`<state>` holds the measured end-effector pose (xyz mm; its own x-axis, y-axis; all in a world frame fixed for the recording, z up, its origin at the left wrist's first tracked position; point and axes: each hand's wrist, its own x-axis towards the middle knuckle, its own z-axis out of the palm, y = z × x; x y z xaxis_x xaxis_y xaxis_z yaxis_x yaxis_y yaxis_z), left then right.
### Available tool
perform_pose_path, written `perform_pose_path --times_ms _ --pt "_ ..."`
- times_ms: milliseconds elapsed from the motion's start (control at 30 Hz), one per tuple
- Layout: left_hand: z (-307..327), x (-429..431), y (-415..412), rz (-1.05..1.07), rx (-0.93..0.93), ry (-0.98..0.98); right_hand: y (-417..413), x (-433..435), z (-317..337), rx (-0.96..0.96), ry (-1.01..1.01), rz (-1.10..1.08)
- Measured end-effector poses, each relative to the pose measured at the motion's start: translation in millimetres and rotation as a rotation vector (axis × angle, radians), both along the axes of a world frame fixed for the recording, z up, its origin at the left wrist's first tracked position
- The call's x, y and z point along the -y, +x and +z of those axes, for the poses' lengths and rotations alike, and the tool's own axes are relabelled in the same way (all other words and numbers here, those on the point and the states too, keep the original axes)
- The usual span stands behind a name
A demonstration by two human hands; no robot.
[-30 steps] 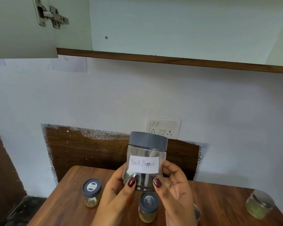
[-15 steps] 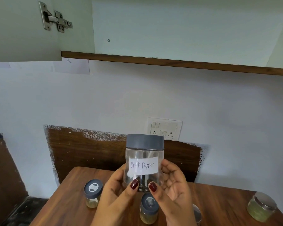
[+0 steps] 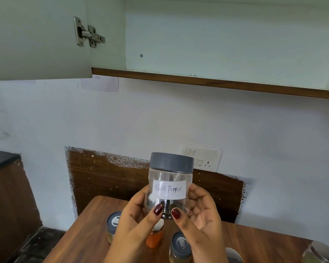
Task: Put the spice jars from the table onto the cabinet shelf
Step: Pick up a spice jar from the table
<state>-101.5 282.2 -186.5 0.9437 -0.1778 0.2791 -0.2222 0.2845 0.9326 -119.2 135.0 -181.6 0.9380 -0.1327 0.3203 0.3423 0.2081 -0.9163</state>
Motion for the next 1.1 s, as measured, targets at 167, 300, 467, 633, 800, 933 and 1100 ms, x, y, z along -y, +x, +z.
perform_pose_path --times_ms 167,300,467,633,800,933,1100 --pt "16 -8 6 0.018 0.073 0.061 9 -7 15 0.029 -0.002 0.022" --pt "34 -19 15 0.079 0.162 0.129 19 -12 30 0.072 -0.020 0.003" --pt "55 -30 28 0.139 0.277 0.134 30 -21 55 0.117 -0.046 0.026" --pt "75 -46 48 0.251 0.421 0.206 49 -32 78 0.163 -0.113 0.003" --pt "95 -58 74 0.429 0.543 0.287 78 -48 99 0.223 -0.230 -0.098" --pt "117 -66 94 0.480 0.585 0.259 104 -62 124 0.310 -0.295 -0.119" --pt "148 -82 123 0.565 0.632 0.248 134 -74 165 0.385 -0.407 -0.133"
